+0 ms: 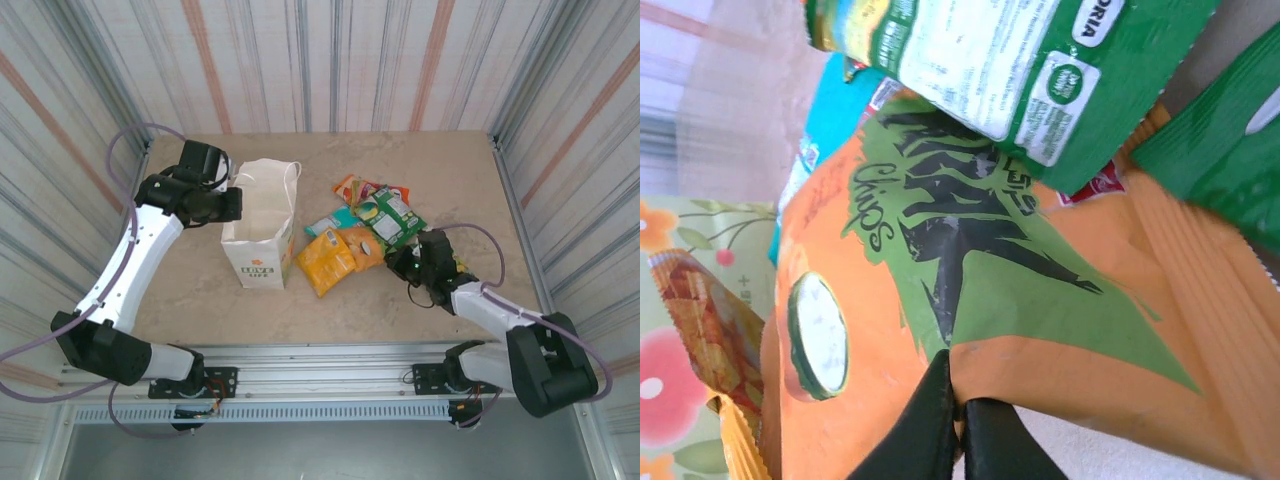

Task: Place the snacks into the paper bag

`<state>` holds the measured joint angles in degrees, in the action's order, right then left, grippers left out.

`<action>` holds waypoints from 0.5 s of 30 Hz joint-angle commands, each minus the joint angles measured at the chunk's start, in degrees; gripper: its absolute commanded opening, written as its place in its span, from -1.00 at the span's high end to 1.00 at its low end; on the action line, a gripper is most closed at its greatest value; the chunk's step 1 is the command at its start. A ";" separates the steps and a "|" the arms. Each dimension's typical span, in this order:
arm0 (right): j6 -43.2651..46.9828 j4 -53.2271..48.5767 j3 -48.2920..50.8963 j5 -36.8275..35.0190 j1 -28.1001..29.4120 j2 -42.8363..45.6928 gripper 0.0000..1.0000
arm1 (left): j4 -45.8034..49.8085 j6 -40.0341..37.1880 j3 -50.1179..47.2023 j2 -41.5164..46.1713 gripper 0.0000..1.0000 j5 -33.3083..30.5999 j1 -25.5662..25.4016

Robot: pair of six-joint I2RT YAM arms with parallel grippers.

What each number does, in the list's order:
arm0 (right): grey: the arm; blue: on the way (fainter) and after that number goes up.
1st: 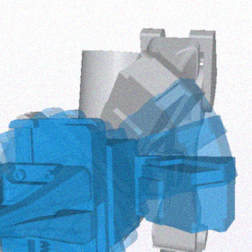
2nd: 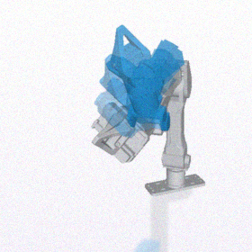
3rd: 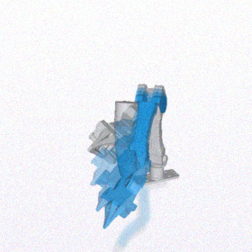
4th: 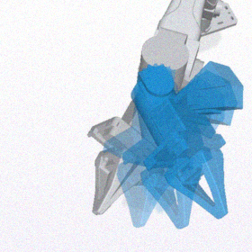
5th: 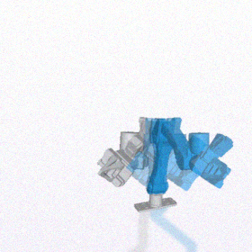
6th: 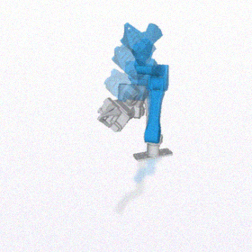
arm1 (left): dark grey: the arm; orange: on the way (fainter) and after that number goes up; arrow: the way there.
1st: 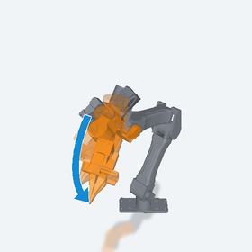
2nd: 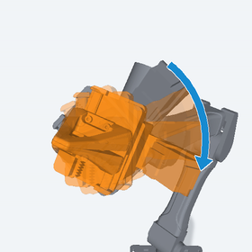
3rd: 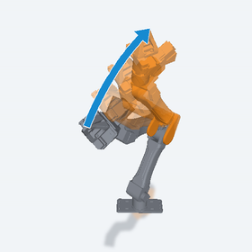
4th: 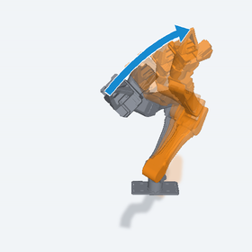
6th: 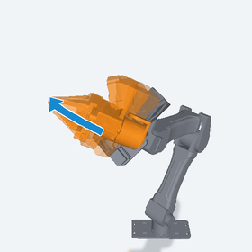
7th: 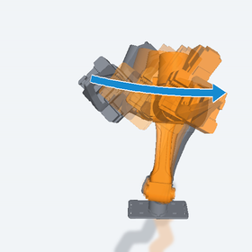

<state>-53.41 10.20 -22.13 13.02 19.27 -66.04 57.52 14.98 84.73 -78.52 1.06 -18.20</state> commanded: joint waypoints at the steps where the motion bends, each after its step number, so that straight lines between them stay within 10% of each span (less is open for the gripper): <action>1: 5.17 -5.58 -0.74 -0.18 -0.76 3.64 0.89 | -0.07 -0.46 0.44 1.35 1.00 0.52 0.35; 15: 20.02 -27.26 -13.81 2.27 -1.13 10.69 1.00 | -0.25 0.83 0.94 1.53 1.00 3.24 0.34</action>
<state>-38.28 -11.79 -32.99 14.35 18.61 -56.69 57.49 15.20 84.73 -78.43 2.63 -18.20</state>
